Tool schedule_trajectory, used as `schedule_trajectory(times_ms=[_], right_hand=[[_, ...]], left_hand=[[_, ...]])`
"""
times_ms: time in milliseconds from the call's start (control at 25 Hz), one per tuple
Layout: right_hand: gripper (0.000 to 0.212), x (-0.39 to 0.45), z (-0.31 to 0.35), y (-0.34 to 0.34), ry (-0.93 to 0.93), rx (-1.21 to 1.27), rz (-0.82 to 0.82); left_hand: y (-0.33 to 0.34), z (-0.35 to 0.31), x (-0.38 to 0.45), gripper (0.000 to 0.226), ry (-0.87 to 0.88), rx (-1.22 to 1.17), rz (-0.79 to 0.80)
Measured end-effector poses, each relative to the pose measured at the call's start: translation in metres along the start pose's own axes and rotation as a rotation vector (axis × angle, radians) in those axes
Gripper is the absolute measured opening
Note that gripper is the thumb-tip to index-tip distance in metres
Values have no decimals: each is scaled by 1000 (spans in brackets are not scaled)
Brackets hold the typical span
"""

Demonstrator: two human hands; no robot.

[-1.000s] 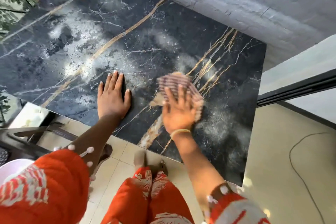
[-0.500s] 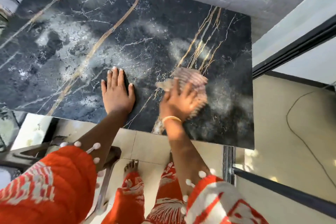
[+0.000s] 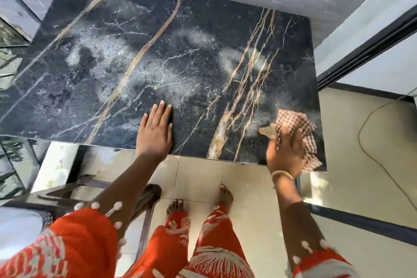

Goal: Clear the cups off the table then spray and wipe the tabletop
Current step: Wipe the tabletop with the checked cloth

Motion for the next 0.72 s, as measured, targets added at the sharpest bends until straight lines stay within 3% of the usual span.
schedule_trajectory(times_ms=[80,200,320,480,600,640,720], right_hand=[[49,-5,6,3,76,35,21],[57,-13,73,6,183,53,73],[60,-40,183,23,-80,121,166],[54,-87,292,30,-547,123,298],[52,-70,286,27,-736,92,298],[51,-54,272,27,-726,70,270],[52,-10,228,25,-531,36,159]], left_hand=[[-1,1,-1,55,-4,9,-16],[0,1,0,53,10,-41,12],[-4,14,-3,54,6,-96,-16],[-16,65,-13,62,-165,-74,-47],[-25,92,-9,71,-135,20,-18],[-29,99,-3,73,-138,37,-21],[-37,108,7,75,-163,49,-18]])
Point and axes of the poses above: each hand's wrist, its own x-axis towards the middle knuckle, its own y-axis out of the palm, z = x × y, the point moved 4 cm from there along x, towards the middle knuckle, and after that the axes turned 6 degrees about -y, right-handed, at the moved point
